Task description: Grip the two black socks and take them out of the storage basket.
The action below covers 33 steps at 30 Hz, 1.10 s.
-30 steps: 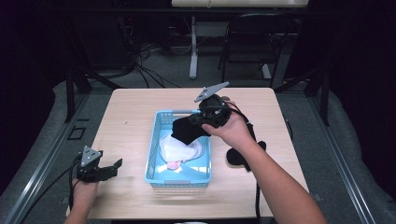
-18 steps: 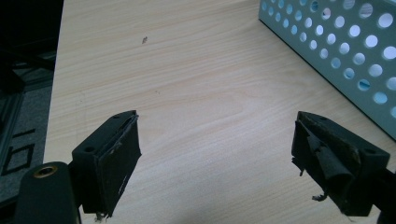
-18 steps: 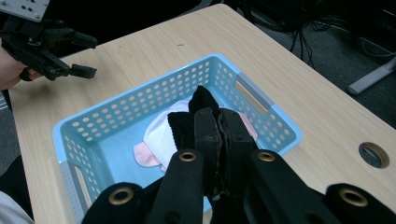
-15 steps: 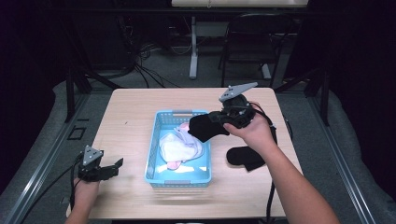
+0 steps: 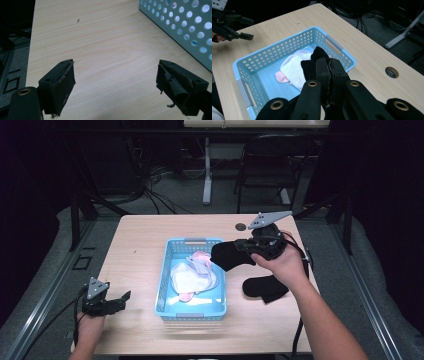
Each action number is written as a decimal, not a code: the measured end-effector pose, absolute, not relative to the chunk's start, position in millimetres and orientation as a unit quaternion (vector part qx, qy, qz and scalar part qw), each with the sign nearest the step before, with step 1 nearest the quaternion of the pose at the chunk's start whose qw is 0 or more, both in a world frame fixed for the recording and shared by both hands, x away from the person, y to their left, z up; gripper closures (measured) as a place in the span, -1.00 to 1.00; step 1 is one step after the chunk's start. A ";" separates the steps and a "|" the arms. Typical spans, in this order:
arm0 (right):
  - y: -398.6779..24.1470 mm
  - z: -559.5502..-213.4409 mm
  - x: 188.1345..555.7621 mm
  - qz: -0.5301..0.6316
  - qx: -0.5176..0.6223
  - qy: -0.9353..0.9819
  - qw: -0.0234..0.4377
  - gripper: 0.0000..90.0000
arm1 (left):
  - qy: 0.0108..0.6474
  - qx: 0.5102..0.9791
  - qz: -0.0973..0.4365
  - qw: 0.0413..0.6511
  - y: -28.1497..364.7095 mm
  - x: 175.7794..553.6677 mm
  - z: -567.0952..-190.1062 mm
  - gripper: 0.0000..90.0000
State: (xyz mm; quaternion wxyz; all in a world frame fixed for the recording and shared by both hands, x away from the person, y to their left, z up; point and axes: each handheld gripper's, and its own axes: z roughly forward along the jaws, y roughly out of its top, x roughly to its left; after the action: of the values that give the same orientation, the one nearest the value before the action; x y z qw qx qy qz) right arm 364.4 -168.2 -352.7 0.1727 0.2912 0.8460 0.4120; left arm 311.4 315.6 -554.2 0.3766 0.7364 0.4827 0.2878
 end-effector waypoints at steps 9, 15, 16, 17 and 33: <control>-186.6 -351.4 354.5 0.406 0.302 0.844 0.177 0.94 | 0.483 0.736 0.290 0.376 316.4 310.6 -554.2 -0.66; -202.2 -355.2 349.5 0.407 0.316 0.838 0.178 0.94 | 0.483 0.736 0.290 0.375 316.1 309.7 -554.2 -0.66; -206.6 -358.8 348.5 0.408 0.322 0.836 0.176 0.94 | 0.483 0.736 0.290 0.375 316.0 309.7 -554.2 -0.66; -206.6 -358.8 348.5 0.408 0.322 0.836 0.176 0.94 | 0.483 0.736 0.291 0.375 316.0 309.7 -554.2 -0.66; -227.3 -400.8 344.7 0.401 0.360 0.827 0.160 0.94 | 0.484 0.736 0.288 0.376 316.3 309.7 -554.4 -0.66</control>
State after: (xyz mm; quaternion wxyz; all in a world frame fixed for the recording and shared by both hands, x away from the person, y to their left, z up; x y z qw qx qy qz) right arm 344.7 -227.3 -400.8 0.1602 0.3596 0.8271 0.4011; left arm 309.7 316.3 -554.4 0.3756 0.7361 0.4837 0.2884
